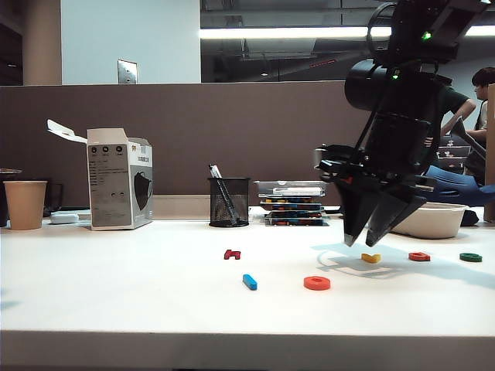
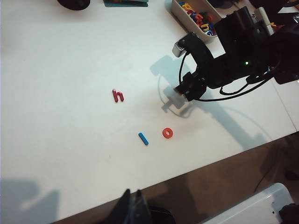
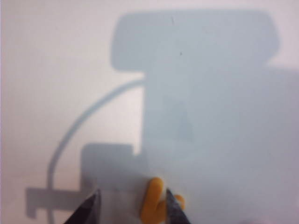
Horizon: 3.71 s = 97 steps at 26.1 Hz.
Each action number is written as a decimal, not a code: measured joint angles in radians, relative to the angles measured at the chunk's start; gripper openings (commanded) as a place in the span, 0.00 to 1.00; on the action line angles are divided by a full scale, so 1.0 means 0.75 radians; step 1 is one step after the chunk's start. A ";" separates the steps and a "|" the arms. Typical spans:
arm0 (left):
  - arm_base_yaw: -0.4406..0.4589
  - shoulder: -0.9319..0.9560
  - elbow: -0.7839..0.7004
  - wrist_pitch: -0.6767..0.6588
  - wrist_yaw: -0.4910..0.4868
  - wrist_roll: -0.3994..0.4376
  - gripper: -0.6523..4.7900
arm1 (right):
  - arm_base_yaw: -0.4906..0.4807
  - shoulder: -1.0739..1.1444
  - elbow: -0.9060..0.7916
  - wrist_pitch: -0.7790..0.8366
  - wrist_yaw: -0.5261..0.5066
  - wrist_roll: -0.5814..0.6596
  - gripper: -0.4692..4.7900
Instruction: Select the appropriate letters from the row of letter magnets placed on the table to arrange into the word "love".
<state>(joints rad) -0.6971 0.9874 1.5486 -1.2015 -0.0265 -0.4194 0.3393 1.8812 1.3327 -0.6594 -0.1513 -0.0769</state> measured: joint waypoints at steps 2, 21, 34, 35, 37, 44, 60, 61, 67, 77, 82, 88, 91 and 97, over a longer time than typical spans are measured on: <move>0.000 0.000 0.000 0.000 0.000 0.000 0.11 | 0.000 0.001 0.000 0.022 0.000 -0.008 0.41; 0.000 -0.001 0.000 -0.020 0.102 0.031 0.11 | -0.035 0.020 0.003 0.067 -0.005 -0.096 0.41; 0.000 -0.001 0.000 -0.020 0.102 0.031 0.11 | -0.035 0.060 0.003 0.062 -0.008 -0.144 0.40; 0.000 -0.001 0.000 -0.020 0.102 0.031 0.11 | -0.035 0.064 0.003 0.064 -0.008 -0.145 0.40; 0.000 -0.001 0.000 -0.020 0.102 0.031 0.11 | -0.035 0.066 0.004 0.058 -0.008 -0.146 0.40; 0.000 -0.001 0.000 -0.020 0.101 0.031 0.11 | -0.034 0.065 0.010 0.012 -0.009 -0.151 0.36; 0.000 -0.001 0.000 -0.020 0.101 0.031 0.11 | -0.032 0.065 0.010 -0.005 -0.008 -0.152 0.18; 0.000 -0.001 0.000 -0.020 0.101 0.031 0.11 | -0.032 0.065 0.010 -0.005 -0.008 -0.152 0.17; 0.000 -0.001 0.000 -0.020 0.101 0.031 0.11 | -0.032 0.064 0.010 -0.015 0.018 -0.153 0.10; 0.000 -0.001 0.000 -0.020 0.101 0.031 0.11 | -0.032 0.064 0.011 -0.016 0.021 -0.148 0.08; 0.000 -0.001 0.001 -0.020 0.101 0.031 0.11 | -0.032 0.064 0.011 -0.016 0.019 -0.106 0.08; 0.000 -0.001 0.001 -0.020 0.101 0.031 0.11 | -0.028 0.058 0.012 -0.061 0.010 -0.069 0.08; 0.000 -0.001 0.000 -0.021 0.101 0.031 0.11 | -0.028 0.056 0.012 -0.096 -0.010 -0.065 0.08; 0.000 -0.001 0.000 -0.030 0.101 0.031 0.11 | 0.005 0.025 -0.012 -0.155 -0.003 -0.031 0.08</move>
<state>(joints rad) -0.6971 0.9867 1.5486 -1.2240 0.0490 -0.3965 0.3428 1.8999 1.3239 -0.7753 -0.1535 -0.1001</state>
